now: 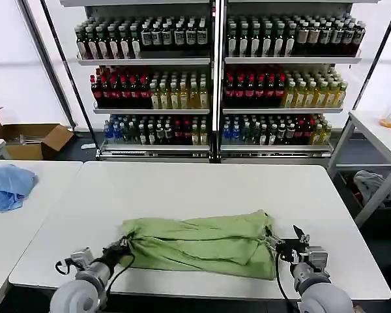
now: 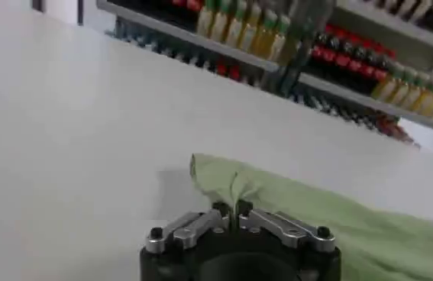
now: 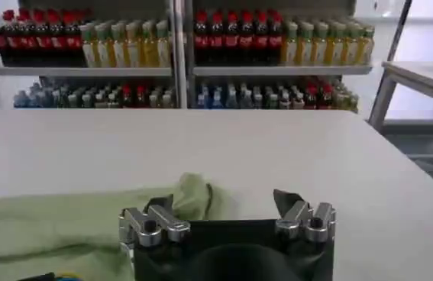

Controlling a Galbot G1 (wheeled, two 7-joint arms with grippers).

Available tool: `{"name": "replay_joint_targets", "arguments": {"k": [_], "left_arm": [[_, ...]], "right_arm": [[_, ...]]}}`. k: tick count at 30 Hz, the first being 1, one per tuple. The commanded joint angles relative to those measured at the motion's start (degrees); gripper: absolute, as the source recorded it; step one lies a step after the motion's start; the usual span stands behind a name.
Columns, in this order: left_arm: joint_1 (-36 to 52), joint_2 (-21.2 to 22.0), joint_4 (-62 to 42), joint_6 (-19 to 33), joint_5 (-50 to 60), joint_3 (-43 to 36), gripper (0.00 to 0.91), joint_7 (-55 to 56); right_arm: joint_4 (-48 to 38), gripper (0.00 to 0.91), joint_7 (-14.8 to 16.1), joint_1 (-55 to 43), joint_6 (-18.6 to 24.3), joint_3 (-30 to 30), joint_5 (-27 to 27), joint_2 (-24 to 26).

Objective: Fold and organize the clothes.

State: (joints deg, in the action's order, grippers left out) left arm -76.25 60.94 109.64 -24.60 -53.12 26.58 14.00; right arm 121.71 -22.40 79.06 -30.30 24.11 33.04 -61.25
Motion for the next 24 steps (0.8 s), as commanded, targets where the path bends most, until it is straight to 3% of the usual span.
{"name": "replay_joint_targets", "arguments": {"k": [1, 7, 11, 15, 24], "left_arm": [[1.24, -8.98, -1.71, -1.02, -13.86, 19.83, 0.03, -0.94], [2.75, -15.98, -4.14, -2.65, -18.47, 29.14, 0.03, -0.91], [3.52, -16.4, -0.2, -4.28, -28.21, 30.12, 0.03, 0.84], [3.41, -11.82, 7.84, -3.97, -34.18, 24.15, 0.03, 1.86], [5.5, -3.88, 15.03, -1.32, -31.83, 5.14, 0.03, 3.08]], "right_arm": [[-0.01, 0.907, 0.17, -0.09, 0.1, 0.24, 0.12, 0.17], [-0.02, 0.907, 0.45, -0.67, 0.22, 0.45, 0.51, 0.55], [-0.06, 0.907, 0.49, -1.0, 0.21, 0.38, 0.57, 0.66], [-0.27, 0.907, 0.59, -0.96, 0.22, 0.32, 0.54, 0.61], [-0.42, 0.907, 0.65, -1.32, 0.16, 0.45, 0.53, 0.6]]}}
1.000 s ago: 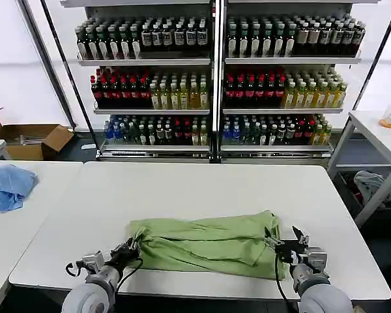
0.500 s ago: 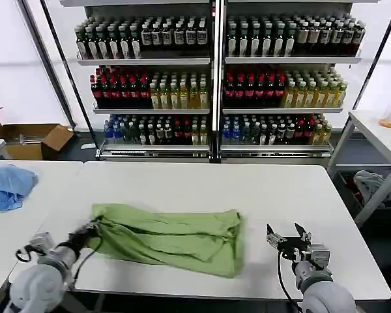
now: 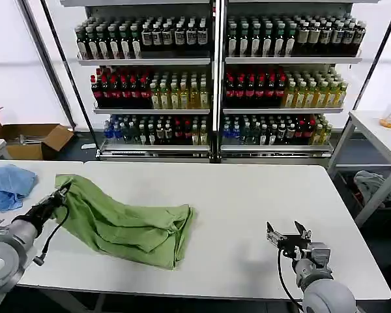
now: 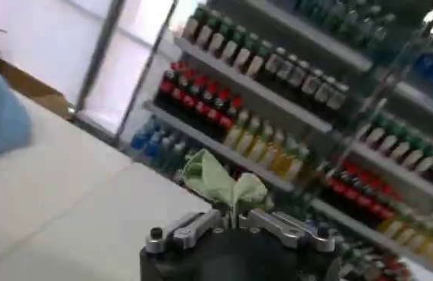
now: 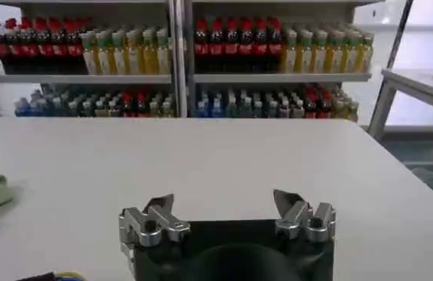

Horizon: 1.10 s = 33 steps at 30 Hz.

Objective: Fold and organize the clothes.

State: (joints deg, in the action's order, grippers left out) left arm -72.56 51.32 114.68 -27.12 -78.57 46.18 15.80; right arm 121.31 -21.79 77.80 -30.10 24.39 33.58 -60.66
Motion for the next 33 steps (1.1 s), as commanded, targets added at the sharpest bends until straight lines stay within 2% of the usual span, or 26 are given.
{"name": "replay_joint_targets", "arguments": {"k": [1, 7, 17, 18, 19, 20, 21, 27, 33], "left_arm": [[1.88, 6.13, 9.99, 1.36, -5.71, -16.54, 0.03, 1.23], [3.6, 8.17, 6.03, 1.37, 1.15, -25.36, 0.03, 1.48], [8.25, 11.4, -3.68, 1.7, 11.16, -33.71, 0.03, 3.44], [8.69, 11.6, -4.3, 1.66, 11.53, -33.89, 0.081, 3.43], [8.86, 11.69, -4.48, 1.58, 11.8, -34.01, 0.222, 3.37], [9.07, 11.8, -4.53, 1.4, 12.1, -34.17, 0.675, 3.29], [9.27, 11.77, -4.34, 1.36, 12.31, -34.37, 0.907, 2.91], [10.74, 10.59, -3.07, 2.77, 19.67, -37.4, 0.907, -2.37], [8.17, 8.98, 4.23, 1.57, 17.01, -35.46, 0.907, -3.99]], "right_arm": [[-0.06, 0.907, 0.09, -0.06, -0.03, 0.23, -0.01, 0.05], [-0.26, 0.907, 0.15, -0.2, 0.03, 0.38, -0.02, -0.04], [-0.38, 0.907, 0.24, -0.23, 0.11, 0.17, -0.13, -0.28], [-0.34, 0.907, 0.26, -0.22, 0.11, 0.18, -0.13, -0.25], [-0.3, 0.907, 0.24, -0.2, 0.11, 0.19, -0.12, -0.26], [-0.23, 0.907, 0.22, -0.15, 0.11, 0.16, -0.13, -0.26], [-0.16, 0.907, 0.21, -0.1, 0.11, 0.16, -0.13, -0.27], [-0.05, 0.907, 0.2, 0.04, 0.08, -0.25, -0.34, -0.34], [0.17, 0.907, 0.22, 0.11, 0.07, -0.23, -0.36, -0.23]]}}
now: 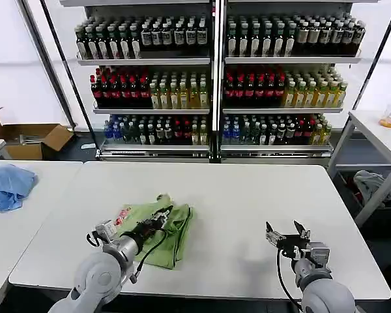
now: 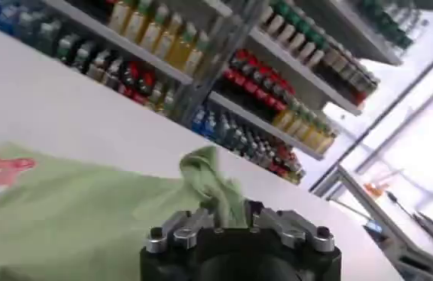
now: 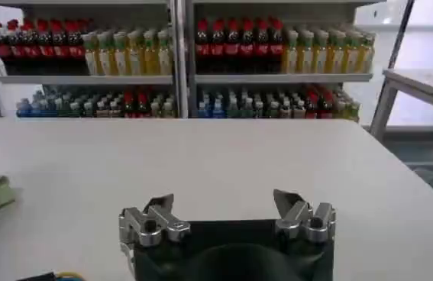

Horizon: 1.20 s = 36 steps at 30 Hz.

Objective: Fold and organize the clothes.

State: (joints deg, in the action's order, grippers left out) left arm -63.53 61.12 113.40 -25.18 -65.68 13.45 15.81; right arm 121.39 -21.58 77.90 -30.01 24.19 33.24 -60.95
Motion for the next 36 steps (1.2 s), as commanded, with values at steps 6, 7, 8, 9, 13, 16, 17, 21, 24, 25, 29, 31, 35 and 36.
{"name": "replay_joint_targets", "arguments": {"k": [6, 7, 8, 9, 13, 16, 17, 21, 24, 25, 29, 31, 35, 36], "left_arm": [[-4.05, -3.09, 7.06, 0.2, 6.68, 4.99, 0.907, -2.19], [-4.58, -3.5, 6.01, 0.35, 8.55, 6.48, 0.907, -2.24], [-5.54, -4.18, 4.68, 1.24, 12.16, 8.95, 0.907, -2.2], [-6.13, -4.41, 4.04, 1.28, 12.76, 10.0, 0.907, -1.93], [-10.13, -6.14, 0.95, 1.62, 15.38, 16.17, 0.907, -1.5], [-12.25, -6.64, -1.86, 2.72, 19.35, 17.5, 0.907, -1.82], [-12.58, -6.56, -2.95, 2.98, 19.98, 17.6, 0.907, -1.89], [-12.63, -5.7, -5.16, 3.38, 21.02, 16.63, 0.907, -2.45], [-11.83, -4.91, -6.23, 3.5, 21.52, 15.3, 0.907, -3.16], [-11.34, -4.73, -6.75, 3.54, 21.64, 14.79, 0.907, -3.39], [-8.47, -4.17, -11.2, 4.06, 23.17, 12.73, 0.907, -4.67], [-7.82, -4.23, -12.92, 4.33, 23.69, 12.26, 0.907, -5.31], [-5.86, -4.63, -16.05, 4.2, 23.55, 11.45, 0.907, -7.32], [-5.77, -4.67, -16.18, 4.13, 23.12, 11.42, 0.907, -7.67]], "right_arm": [[0.08, 0.907, 0.11, 0.04, 0.07, 0.16, -0.02, 0.03], [-0.01, 0.907, 0.13, -0.07, 0.11, 0.04, -0.02, -0.08], [-0.06, 0.907, 0.13, -0.09, 0.13, -0.03, -0.03, -0.12], [-0.1, 0.907, 0.18, -0.23, 0.18, -0.2, -0.07, -0.21], [-0.19, 0.907, 0.22, -0.61, 0.19, -0.45, -0.04, -0.23], [-0.41, 0.907, 0.31, -0.8, 0.24, -0.43, -0.01, -0.05], [-0.55, 0.907, 0.3, -0.87, 0.28, -0.45, -0.02, -0.01], [-0.71, 0.907, 0.31, -0.98, 0.3, -0.51, -0.05, 0.04], [-0.7, 0.907, 0.27, -0.88, 0.31, -0.49, -0.06, 0.02], [-0.67, 0.907, 0.24, -0.79, 0.3, -0.44, -0.06, 0.02], [-0.64, 0.907, 0.25, -0.62, 0.29, -0.02, -0.03, 0.23], [-0.64, 0.907, 0.26, -0.58, 0.3, 0.22, -0.01, 0.28], [-0.56, 0.907, 0.22, -0.53, 0.26, 0.27, 0.0, 0.25], [-0.52, 0.907, 0.2, -0.47, 0.23, 0.27, -0.01, 0.23]]}}
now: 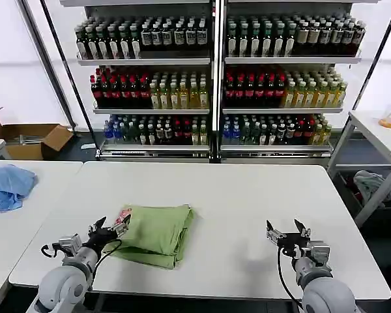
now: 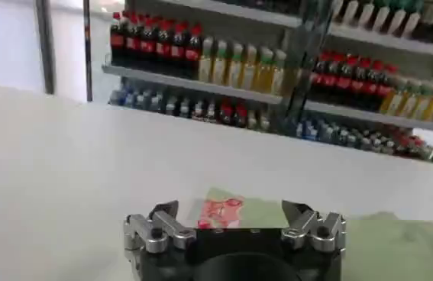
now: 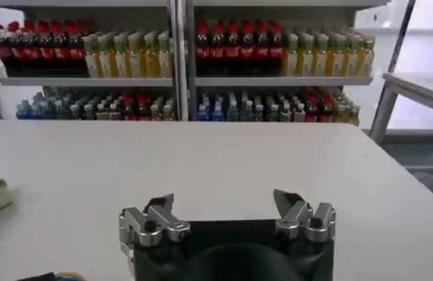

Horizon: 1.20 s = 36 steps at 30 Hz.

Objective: Fold and organize the clothes.

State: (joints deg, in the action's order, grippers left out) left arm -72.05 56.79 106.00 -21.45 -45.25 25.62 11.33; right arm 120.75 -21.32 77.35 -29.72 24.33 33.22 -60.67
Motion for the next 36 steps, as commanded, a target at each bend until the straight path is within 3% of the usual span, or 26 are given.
{"name": "replay_joint_targets", "arguments": {"k": [1, 5, 20, 22, 25, 26, 29, 36], "left_arm": [[2.72, -0.41, -8.62, -0.17, 1.62, -0.7, 0.907, -3.6], [1.6, -0.08, -5.89, -3.84, -8.79, 0.48, 0.907, -6.81], [5.48, 3.78, -14.23, -5.41, -19.04, 0.86, 0.897, -11.02], [4.81, 4.25, -12.85, -5.7, -20.69, 1.28, 0.685, -11.6], [3.67, 5.15, -11.56, -5.54, -22.34, 1.76, 0.151, -12.51], [3.66, 5.53, -11.86, -5.32, -22.93, 2.07, 0.081, -12.39], [3.94, 6.54, -13.25, -4.5, -24.68, 3.17, 0.02, -11.93], [3.64, 10.43, -13.35, -3.28, -26.28, 5.84, 0.02, -11.64]], "right_arm": [[0.18, 0.907, -0.05, 0.17, -0.05, 0.17, 0.03, -0.04], [0.26, 0.907, -0.09, 0.16, -0.09, 0.19, 0.03, -0.02], [1.32, 0.907, -0.33, 1.3, -0.27, 0.7, -0.01, -0.1], [1.54, 0.907, -0.34, 1.53, -0.28, 1.04, 0.03, 0.0], [1.86, 0.907, -0.35, 2.01, -0.29, 1.5, 0.09, 0.13], [1.89, 0.907, -0.36, 2.1, -0.27, 1.57, 0.1, 0.13], [1.96, 0.907, -0.39, 2.47, -0.26, 1.74, 0.11, 0.03], [1.7, 0.907, -0.48, 2.38, -0.27, 1.1, 0.1, -0.33]]}}
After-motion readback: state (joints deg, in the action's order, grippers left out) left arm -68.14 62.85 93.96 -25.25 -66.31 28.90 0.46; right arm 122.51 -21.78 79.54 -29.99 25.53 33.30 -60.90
